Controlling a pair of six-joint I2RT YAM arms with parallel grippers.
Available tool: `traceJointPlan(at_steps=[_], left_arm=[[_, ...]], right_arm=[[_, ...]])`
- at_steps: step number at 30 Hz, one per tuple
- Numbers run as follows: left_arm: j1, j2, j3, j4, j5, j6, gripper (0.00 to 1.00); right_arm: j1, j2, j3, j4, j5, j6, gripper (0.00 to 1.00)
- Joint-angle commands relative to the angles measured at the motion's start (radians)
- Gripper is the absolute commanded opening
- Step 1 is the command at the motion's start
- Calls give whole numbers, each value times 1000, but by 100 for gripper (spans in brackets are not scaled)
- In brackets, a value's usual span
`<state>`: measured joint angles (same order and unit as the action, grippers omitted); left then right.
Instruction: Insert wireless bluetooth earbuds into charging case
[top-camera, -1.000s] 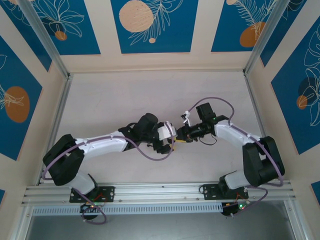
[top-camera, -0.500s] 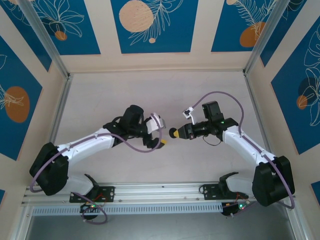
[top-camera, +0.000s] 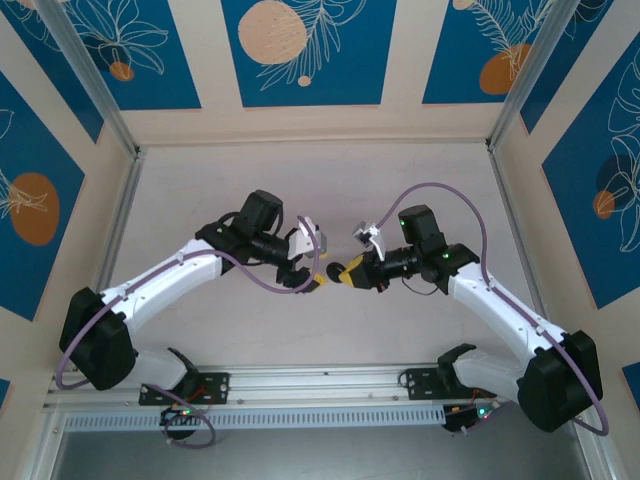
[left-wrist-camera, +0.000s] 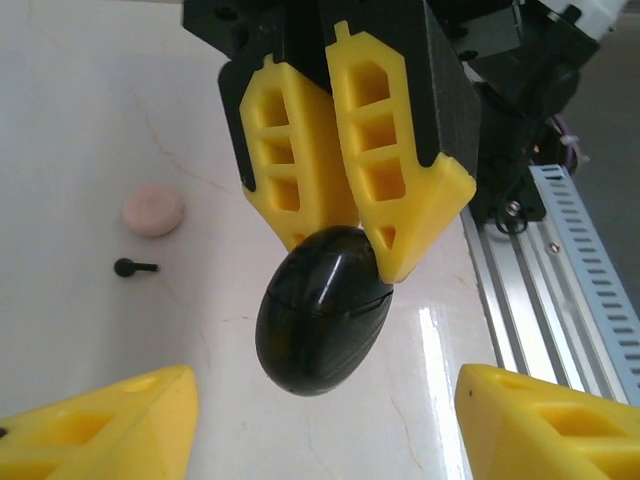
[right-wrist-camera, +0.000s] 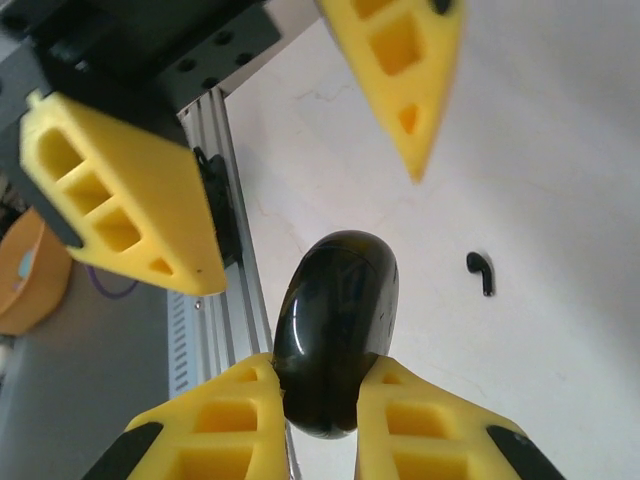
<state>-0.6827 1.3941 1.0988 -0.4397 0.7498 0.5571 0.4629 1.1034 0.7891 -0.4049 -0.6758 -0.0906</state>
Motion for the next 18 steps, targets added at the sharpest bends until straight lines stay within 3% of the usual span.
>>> traceJointPlan(at_steps=[1, 6, 10, 18], left_arm=[[8, 20, 40, -126, 77, 115, 63], [5, 28, 44, -210, 128, 278, 51], [2, 29, 41, -205, 121, 285, 51], [-15, 45, 47, -210, 121, 300, 49]], right_arm=[[35, -37, -5, -21, -13, -204, 12], [55, -36, 12, -72, -13, -367, 12], [68, -25, 25, -104, -7, -456, 11], [80, 36, 65, -123, -24, -481, 11]])
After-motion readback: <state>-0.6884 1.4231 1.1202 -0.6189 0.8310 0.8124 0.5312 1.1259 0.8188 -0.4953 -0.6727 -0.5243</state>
